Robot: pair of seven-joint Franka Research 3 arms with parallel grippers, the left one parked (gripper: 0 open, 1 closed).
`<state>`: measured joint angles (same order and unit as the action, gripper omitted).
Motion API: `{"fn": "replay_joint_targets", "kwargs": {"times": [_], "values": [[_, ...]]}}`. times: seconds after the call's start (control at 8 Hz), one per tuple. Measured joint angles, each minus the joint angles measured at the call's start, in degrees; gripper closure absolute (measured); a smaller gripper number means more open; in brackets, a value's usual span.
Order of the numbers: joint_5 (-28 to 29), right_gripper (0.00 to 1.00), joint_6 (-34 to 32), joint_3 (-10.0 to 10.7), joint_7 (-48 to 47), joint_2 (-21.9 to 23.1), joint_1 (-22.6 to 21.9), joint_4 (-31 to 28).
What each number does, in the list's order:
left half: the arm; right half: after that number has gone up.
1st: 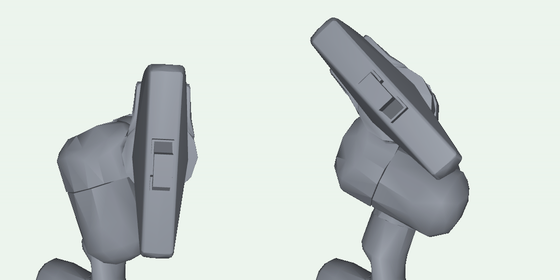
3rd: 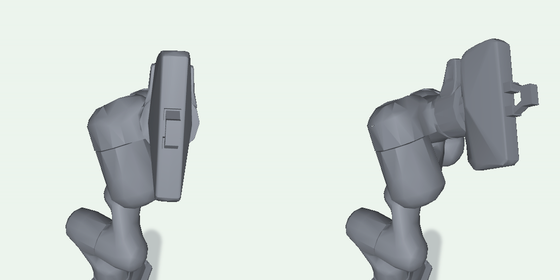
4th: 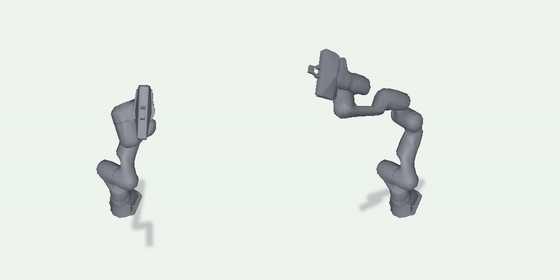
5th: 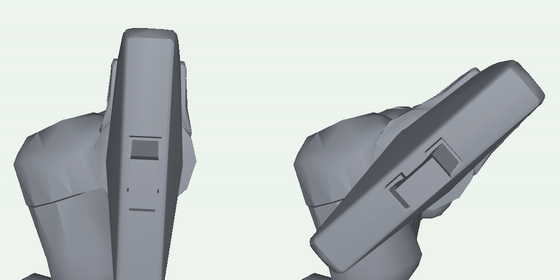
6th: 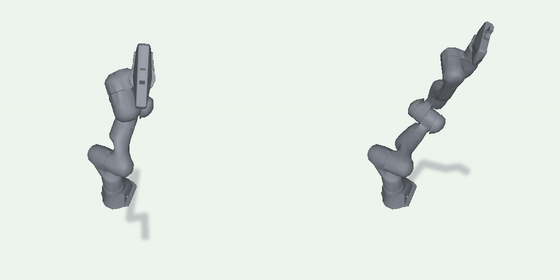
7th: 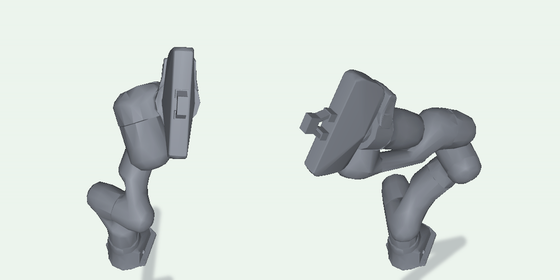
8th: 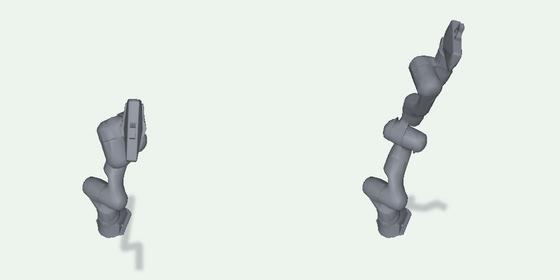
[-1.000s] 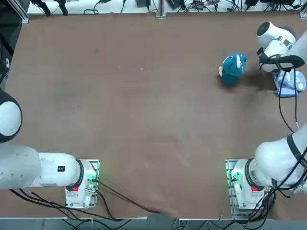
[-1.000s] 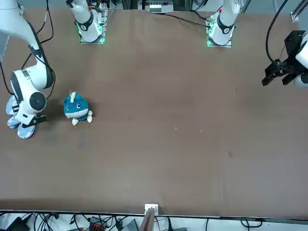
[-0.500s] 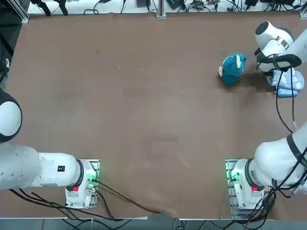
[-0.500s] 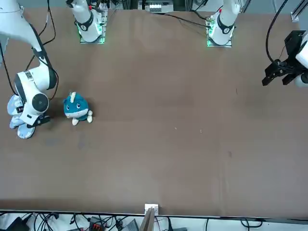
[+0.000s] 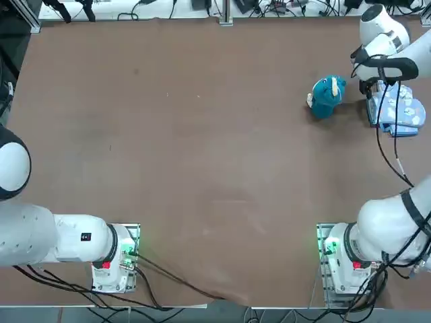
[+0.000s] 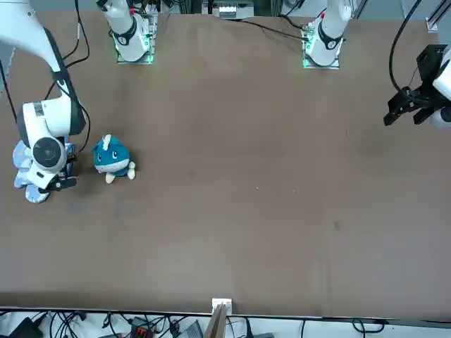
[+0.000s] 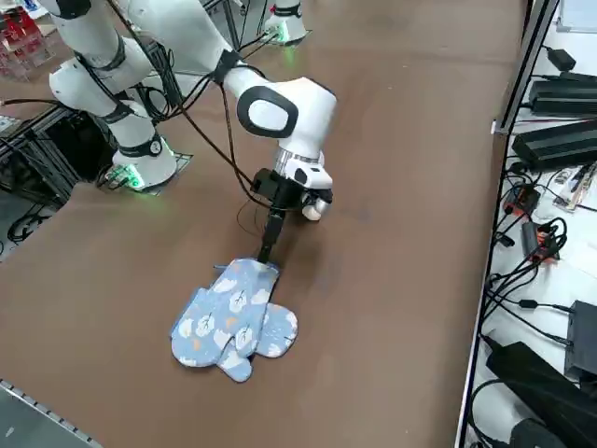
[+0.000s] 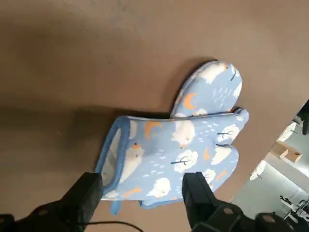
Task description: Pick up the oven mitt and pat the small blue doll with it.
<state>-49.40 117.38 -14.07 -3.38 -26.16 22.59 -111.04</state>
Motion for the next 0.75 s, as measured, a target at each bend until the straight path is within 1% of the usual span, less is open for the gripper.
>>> {"fn": "replay_joint_targets", "kwargs": {"times": [0.12,0.25,0.38,0.5,0.62,0.75], "values": [[0.2,0.00,0.0,0.0,0.4,0.1,0.7,0.4],[2.6,0.00,-1.2,-0.6,0.7,0.5,0.8,2.1],[7.5,0.00,-5.2,-2.6,1.2,1.5,0.7,5.4],[13.1,0.00,-10.4,-4.7,2.3,2.9,0.6,9.9],[19.1,0.00,-15.7,-5.9,3.9,4.2,0.4,15.3],[24.9,0.00,-20.2,-6.2,5.1,5.2,0.3,20.7]]}}
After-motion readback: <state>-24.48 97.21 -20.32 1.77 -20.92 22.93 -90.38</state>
